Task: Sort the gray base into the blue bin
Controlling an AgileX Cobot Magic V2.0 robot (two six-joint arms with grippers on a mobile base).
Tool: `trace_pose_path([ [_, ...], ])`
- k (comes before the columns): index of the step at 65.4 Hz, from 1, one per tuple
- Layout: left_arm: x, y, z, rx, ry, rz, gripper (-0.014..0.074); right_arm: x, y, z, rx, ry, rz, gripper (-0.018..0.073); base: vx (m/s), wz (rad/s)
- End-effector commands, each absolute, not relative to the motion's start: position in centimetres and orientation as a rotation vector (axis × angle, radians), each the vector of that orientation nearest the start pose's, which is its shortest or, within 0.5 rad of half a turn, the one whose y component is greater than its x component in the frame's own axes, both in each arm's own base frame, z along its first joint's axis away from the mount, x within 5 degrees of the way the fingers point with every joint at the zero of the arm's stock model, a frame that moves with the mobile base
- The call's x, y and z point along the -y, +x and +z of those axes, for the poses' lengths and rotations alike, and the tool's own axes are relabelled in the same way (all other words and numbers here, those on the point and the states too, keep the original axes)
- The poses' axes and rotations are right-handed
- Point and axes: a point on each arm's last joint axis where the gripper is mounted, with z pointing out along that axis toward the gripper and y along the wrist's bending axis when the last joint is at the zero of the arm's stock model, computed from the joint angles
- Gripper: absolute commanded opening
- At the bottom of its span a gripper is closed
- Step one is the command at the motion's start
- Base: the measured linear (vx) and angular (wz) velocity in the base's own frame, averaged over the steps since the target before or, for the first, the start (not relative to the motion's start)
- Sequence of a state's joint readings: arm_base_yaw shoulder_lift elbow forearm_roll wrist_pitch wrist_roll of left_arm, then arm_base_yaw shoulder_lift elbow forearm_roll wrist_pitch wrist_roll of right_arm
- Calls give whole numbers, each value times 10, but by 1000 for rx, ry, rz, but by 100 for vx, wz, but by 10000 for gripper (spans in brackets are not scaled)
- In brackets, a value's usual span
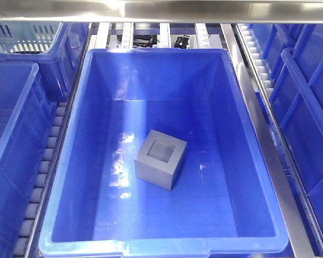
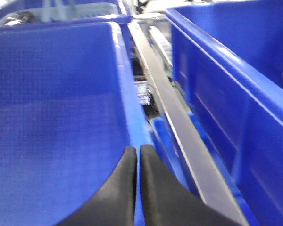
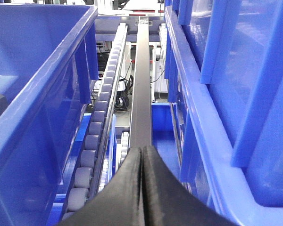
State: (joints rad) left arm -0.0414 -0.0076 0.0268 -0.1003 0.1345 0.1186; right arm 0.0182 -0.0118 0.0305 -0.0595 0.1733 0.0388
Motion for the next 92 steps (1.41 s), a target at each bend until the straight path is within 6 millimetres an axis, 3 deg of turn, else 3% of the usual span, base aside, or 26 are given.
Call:
trace_pose_path([
  [1,1,57,193,-1544,14,-24,-6,0,57,190,-1604,-31,-19,-9,0,0],
  [35,-3,57,193,-1541,-48,31,-6,0,57,190,-1603,-32,-19,-9,0,0],
  [92,-3,57,195,-1515,-107,-32,-6,0,57,190,-1604,-32,-19,-9,0,0],
])
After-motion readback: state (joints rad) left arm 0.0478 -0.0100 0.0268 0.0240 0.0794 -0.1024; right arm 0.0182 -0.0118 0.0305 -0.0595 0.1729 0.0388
